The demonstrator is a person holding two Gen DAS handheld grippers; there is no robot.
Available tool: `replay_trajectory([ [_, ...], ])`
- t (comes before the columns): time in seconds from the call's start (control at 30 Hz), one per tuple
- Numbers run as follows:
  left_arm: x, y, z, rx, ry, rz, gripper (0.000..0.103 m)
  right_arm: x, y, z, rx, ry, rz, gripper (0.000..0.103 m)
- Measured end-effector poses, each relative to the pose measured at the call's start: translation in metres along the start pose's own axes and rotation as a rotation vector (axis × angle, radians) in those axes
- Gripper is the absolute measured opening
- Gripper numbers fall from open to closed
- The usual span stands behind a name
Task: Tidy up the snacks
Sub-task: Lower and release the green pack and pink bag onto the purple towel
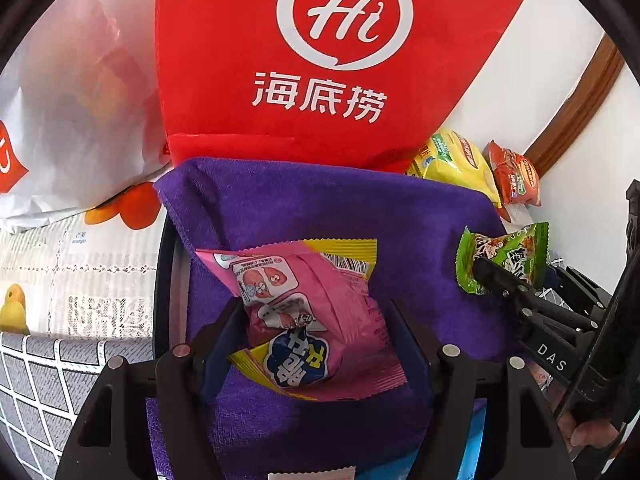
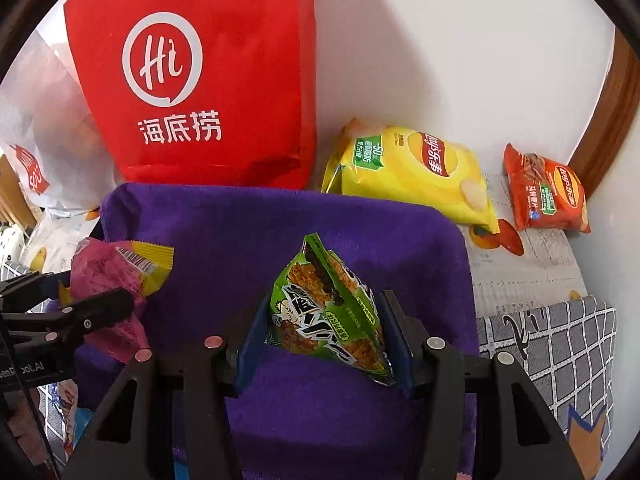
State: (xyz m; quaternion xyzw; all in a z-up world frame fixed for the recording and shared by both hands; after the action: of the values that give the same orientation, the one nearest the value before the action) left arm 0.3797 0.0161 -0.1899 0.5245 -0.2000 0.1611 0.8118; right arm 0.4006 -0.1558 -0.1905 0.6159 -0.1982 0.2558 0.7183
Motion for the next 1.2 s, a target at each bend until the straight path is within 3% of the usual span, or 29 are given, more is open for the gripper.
replay_trajectory([
  [0.2,-0.001,-0.003,0.000,-0.011,0.004,-0.016,0.070,0.001,-0.003,0.011,-0.049,-0.018,-0.011,0.054],
  [0.53,-0.002,-0.008,0.006,-0.025,-0.005,-0.029,0.070,0.001,-0.001,0.011,-0.044,-0.008,-0.019,0.056],
  [0.7,-0.001,-0.004,0.011,-0.060,-0.005,-0.026,0.071,0.005,0.015,0.012,-0.010,-0.015,0.014,0.066],
  [0.8,0.000,0.003,0.017,-0.087,-0.006,-0.005,0.081,0.008,0.026,0.012,0.015,-0.024,0.044,0.068],
  [0.87,0.001,0.009,0.021,-0.089,-0.014,0.010,0.082,0.010,0.033,0.013,0.032,-0.039,0.059,0.070],
  [1.2,0.004,0.043,0.034,-0.075,-0.053,0.049,0.082,-0.015,0.077,0.054,-0.060,-0.068,0.084,0.070],
])
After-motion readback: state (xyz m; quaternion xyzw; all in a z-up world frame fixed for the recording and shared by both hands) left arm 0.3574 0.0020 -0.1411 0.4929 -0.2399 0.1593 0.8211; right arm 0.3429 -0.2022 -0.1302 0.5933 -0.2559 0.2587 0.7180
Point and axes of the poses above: each gripper's, at about its wrist camera, not at the fingertips, and y roughly against the way its jaws point, z to its right, x to its top, the point moved 4 cm from there along -y, roughly the way its jaws point, and after that the axes turned 9 degrees about -x, right-handed, at the moved point
